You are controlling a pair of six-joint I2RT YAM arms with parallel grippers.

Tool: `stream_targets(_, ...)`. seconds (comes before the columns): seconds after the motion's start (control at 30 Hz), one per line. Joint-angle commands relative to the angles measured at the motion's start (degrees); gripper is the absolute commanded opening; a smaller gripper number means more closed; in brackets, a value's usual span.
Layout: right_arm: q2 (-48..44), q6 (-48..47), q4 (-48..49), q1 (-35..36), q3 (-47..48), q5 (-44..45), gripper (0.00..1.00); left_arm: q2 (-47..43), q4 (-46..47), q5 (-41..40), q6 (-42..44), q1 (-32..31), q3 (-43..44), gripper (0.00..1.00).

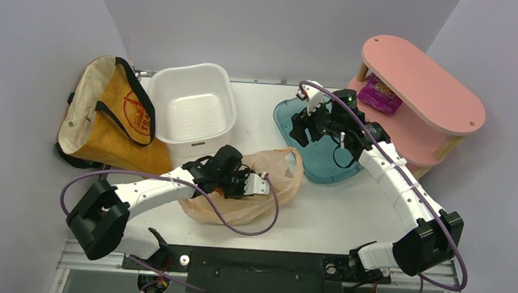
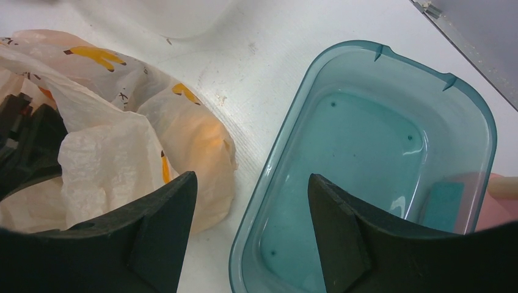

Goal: Untie the knot of the grocery bags and take out the mixed food

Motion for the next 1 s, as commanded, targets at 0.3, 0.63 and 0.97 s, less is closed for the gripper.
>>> stream_targets(0.3,1.8,1.9,1.4,-0.1,3.6,-2.0,0.63,-15.3,-15.8,7.4,-1.7,1.2,6.2,0.15)
stream_targets(0.63,2.9,2.8,1.4,1.5,4.3,-2.1,0.63,-9.3,-6.1,-5.3,-7.6,1.3,3.0,0.49)
stream_targets(0.97,3.4,1.5,-0.9,1.8,4.9,-2.1,0.63,-9.2,-2.2,-4.9,-6.5,2.8,0.3,0.5)
